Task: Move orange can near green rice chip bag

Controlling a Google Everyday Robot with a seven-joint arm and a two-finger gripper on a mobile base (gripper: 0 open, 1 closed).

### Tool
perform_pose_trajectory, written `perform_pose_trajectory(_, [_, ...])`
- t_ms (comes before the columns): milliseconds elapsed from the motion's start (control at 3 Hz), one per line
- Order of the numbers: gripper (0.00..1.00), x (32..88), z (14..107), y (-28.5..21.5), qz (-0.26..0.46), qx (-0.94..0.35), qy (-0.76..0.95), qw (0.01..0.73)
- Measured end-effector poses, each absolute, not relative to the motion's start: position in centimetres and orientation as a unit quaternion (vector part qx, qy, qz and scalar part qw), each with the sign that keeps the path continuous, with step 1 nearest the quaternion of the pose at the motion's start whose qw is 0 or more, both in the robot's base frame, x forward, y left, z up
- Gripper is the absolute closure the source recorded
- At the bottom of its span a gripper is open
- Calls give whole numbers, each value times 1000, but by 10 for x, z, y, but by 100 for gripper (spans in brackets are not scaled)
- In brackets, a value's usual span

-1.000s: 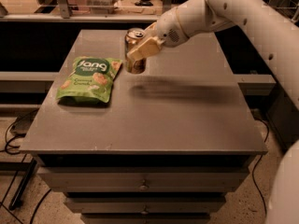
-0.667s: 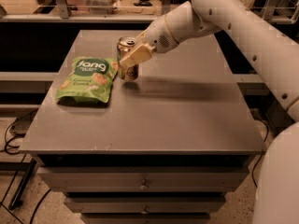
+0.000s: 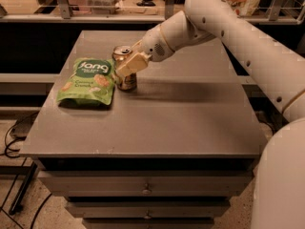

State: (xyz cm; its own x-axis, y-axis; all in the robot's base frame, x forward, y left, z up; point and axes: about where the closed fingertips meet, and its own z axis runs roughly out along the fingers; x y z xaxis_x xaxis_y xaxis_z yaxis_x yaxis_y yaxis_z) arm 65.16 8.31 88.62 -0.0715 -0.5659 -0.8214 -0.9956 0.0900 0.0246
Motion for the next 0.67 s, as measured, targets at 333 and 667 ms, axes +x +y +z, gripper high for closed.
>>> perform_pose_trajectory(333, [0,643,893,91,322,-604,643,344])
perform_pose_trajectory(667, [0,643,893,91,322,-604,643,344])
